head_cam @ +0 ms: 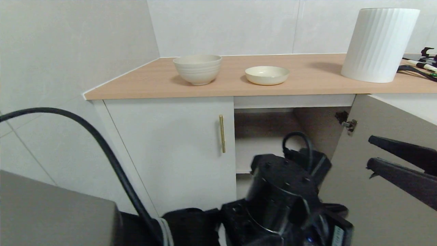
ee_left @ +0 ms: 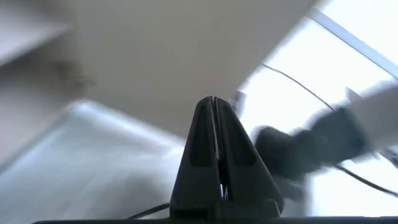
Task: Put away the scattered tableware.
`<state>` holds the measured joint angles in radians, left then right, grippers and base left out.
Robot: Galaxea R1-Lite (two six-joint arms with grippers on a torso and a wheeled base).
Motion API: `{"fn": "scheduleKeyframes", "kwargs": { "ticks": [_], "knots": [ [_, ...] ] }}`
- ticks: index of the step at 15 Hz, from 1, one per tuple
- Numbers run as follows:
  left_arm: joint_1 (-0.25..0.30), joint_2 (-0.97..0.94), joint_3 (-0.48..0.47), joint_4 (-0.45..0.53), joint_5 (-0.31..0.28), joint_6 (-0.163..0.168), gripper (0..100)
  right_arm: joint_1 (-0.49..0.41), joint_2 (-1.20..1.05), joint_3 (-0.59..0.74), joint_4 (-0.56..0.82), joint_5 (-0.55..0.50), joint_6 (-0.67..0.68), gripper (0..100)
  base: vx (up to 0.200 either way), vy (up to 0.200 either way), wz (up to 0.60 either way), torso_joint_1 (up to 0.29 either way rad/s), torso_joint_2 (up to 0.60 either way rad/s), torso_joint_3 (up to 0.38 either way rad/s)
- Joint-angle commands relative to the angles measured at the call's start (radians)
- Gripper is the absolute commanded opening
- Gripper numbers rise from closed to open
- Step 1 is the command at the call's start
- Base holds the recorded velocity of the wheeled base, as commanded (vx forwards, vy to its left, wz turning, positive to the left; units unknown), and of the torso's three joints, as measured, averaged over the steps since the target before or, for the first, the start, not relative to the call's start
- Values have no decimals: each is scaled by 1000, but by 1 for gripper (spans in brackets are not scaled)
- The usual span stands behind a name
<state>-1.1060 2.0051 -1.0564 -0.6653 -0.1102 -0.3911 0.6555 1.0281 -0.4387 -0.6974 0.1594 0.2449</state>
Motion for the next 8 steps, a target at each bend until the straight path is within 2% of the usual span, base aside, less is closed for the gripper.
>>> {"fn": "scheduleKeyframes", "kwargs": {
  "ticks": [1,2,3,4,7,8],
  "knots": [
    [112,-126,113,-2,3,0,0,-33,81,-2,-1,0,-1,100,0,0,0,0,0,0],
    [225,-203,211,-5,18,5,0,-65,171,-40,-1,0,-1,100,0,0,0,0,0,0],
    [287,-253,262,-16,23,6,0,-80,225,-67,-1,0,-1,100,0,0,0,0,0,0],
    [371,-328,338,-48,23,14,0,-100,302,-120,-1,0,-3,100,0,0,0,0,0,0],
    [503,-462,464,-115,17,37,0,-105,461,-238,-1,0,-7,100,0,0,0,0,0,0],
    [520,-480,483,-117,17,37,0,-105,489,-259,-1,2,-7,100,0,0,0,0,0,0]
  ]
}}
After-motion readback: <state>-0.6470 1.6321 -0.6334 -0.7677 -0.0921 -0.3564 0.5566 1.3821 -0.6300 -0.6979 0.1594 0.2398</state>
